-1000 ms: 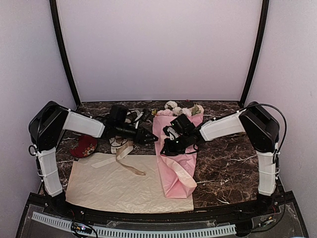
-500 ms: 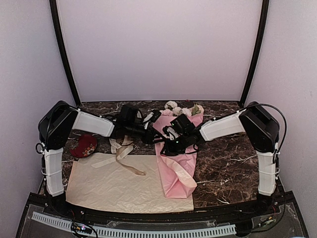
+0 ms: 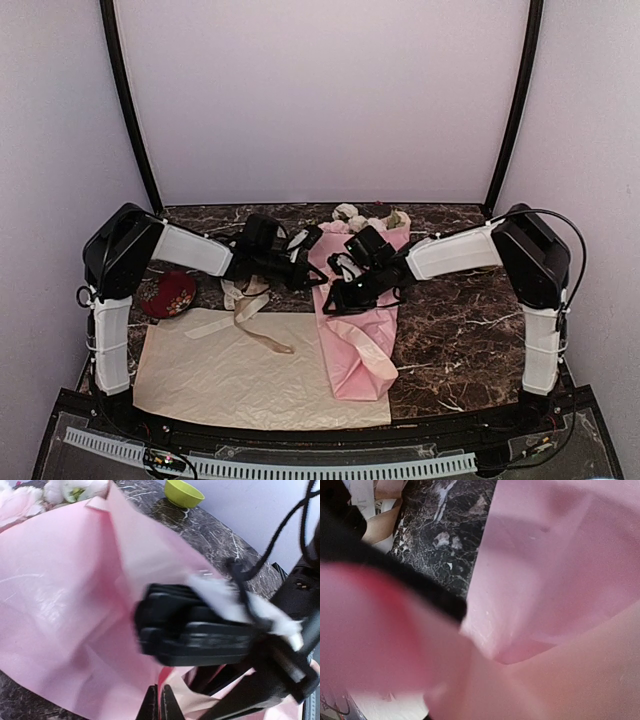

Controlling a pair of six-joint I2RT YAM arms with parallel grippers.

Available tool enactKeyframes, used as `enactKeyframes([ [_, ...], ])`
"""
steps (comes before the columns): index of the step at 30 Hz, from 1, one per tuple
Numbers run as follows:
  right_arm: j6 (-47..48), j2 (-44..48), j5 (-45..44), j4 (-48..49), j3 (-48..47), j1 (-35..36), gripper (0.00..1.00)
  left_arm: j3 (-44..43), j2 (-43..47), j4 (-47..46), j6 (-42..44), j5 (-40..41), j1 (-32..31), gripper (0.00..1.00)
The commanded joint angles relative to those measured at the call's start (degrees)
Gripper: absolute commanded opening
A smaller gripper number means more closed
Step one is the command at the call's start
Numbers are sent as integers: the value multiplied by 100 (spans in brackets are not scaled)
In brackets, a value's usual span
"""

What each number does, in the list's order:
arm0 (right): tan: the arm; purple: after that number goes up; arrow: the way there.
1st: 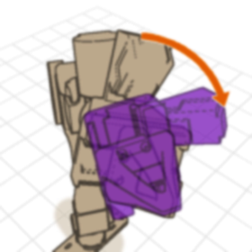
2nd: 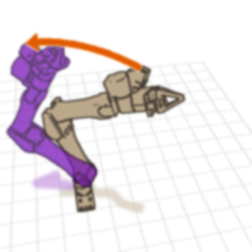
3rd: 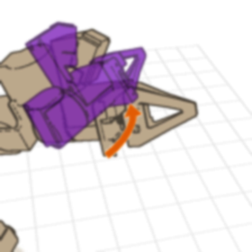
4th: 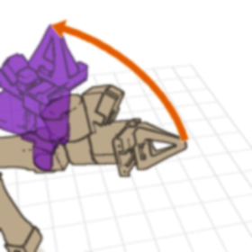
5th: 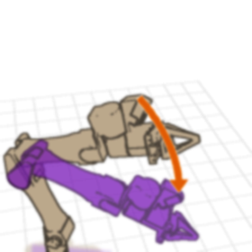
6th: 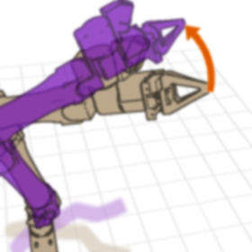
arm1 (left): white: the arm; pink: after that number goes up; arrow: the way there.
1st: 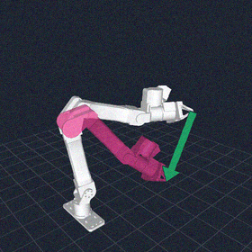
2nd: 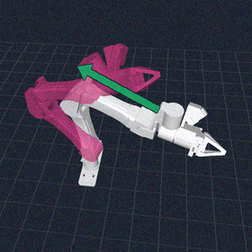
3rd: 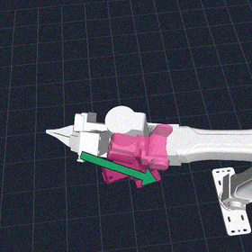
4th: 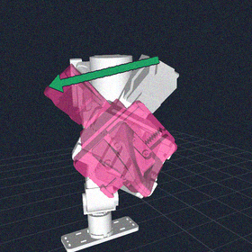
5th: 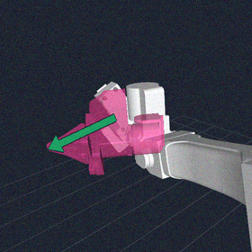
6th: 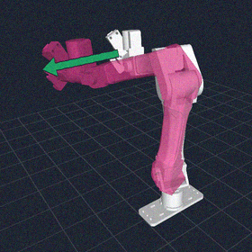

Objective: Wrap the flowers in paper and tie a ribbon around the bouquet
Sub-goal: Fold the two-thirds-folded wrapping paper at the center of the board.

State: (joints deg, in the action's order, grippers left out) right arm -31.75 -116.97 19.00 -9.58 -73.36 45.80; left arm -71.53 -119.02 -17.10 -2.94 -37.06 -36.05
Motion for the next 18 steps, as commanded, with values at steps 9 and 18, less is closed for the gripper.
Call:
enactKeyframes([
  [9,213,2290,-79,-1133,672,8,45,-38,-557,-313,-542,-109,360,0],
  [18,-1364,4539,-931,-513,3065,831,59,21,-610,-284,-498,-43,426,0],
])
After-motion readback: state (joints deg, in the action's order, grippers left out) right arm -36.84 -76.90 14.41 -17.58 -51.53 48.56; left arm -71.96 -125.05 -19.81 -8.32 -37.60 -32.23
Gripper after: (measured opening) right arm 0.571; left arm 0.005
